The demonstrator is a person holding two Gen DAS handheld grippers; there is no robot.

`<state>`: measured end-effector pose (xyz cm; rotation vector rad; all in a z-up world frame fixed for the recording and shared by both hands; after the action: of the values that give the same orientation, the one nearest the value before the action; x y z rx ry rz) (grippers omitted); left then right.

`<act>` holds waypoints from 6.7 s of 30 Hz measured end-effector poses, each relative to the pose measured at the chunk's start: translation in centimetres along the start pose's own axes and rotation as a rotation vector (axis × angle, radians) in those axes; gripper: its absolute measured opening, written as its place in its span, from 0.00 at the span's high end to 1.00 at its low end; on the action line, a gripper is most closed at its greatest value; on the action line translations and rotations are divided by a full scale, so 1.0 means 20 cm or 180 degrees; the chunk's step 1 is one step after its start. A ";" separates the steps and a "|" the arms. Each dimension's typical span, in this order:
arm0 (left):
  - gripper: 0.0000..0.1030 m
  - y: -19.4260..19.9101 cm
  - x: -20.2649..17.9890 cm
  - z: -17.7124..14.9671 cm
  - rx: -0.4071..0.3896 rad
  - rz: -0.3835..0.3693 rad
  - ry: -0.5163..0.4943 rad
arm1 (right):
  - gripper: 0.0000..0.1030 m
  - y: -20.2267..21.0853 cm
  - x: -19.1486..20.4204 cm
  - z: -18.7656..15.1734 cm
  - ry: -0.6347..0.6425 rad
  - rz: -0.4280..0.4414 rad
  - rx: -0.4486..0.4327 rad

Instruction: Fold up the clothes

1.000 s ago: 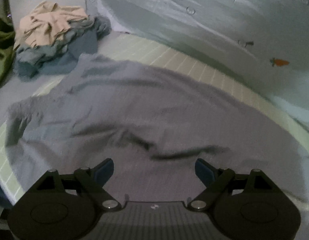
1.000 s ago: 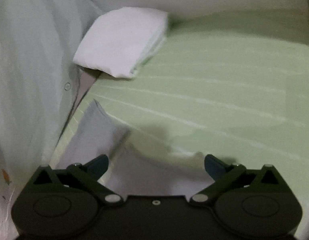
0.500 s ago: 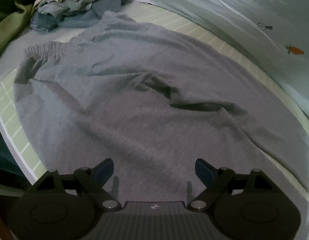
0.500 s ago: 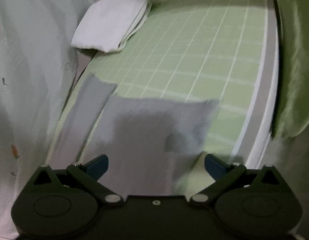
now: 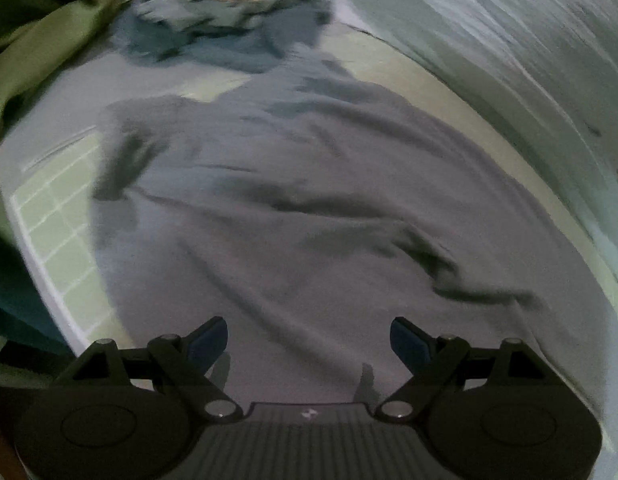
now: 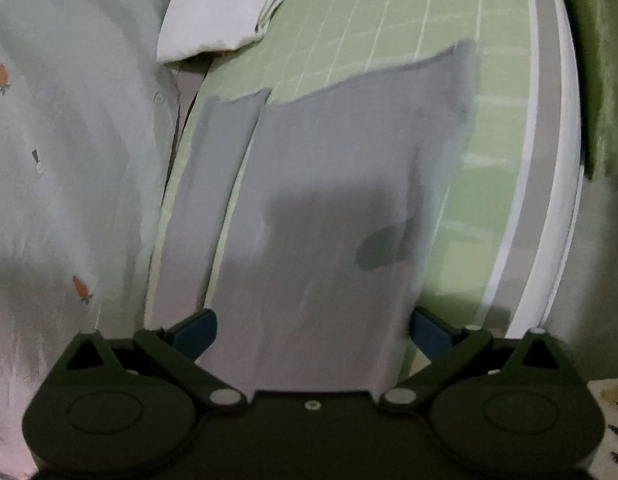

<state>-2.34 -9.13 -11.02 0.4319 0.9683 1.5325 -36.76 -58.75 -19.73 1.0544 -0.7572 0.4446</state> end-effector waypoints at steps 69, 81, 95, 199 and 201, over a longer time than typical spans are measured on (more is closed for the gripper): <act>0.99 -0.09 0.28 0.93 -0.1090 0.0067 0.1198 | 1.00 -0.15 0.71 0.77 -0.0299 0.0741 -0.1498; 0.98 -0.18 0.19 0.88 -0.0959 0.0221 0.1032 | 0.15 -0.34 0.59 0.38 0.0949 -0.0652 -0.0857; 0.98 -0.11 0.29 0.84 -0.0881 0.0035 0.1115 | 0.56 -0.24 0.48 -0.06 0.2014 -0.0995 -0.0533; 0.64 -0.30 -0.66 0.03 0.0113 -0.0181 -0.0113 | 0.90 -0.70 0.51 0.53 0.2710 -0.0918 -0.0455; 0.64 -0.30 -0.70 -0.03 0.0175 -0.0213 -0.0089 | 0.96 -0.72 0.54 0.53 0.3158 -0.0879 -0.0315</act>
<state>4.15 -22.91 -12.46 0.4545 0.9952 1.4390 -23.59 -74.84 -17.61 0.6966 0.2446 0.6038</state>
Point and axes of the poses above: each gripper's, at about its wrist camera, not at the fingertips, and y roughly against the way its jaws point, x to its left, z to its top, the point moved 4 cm from there along -y, roughly the way its jaws point, and after that the axes turned 11 degrees about -x, right-handed, at the moved point
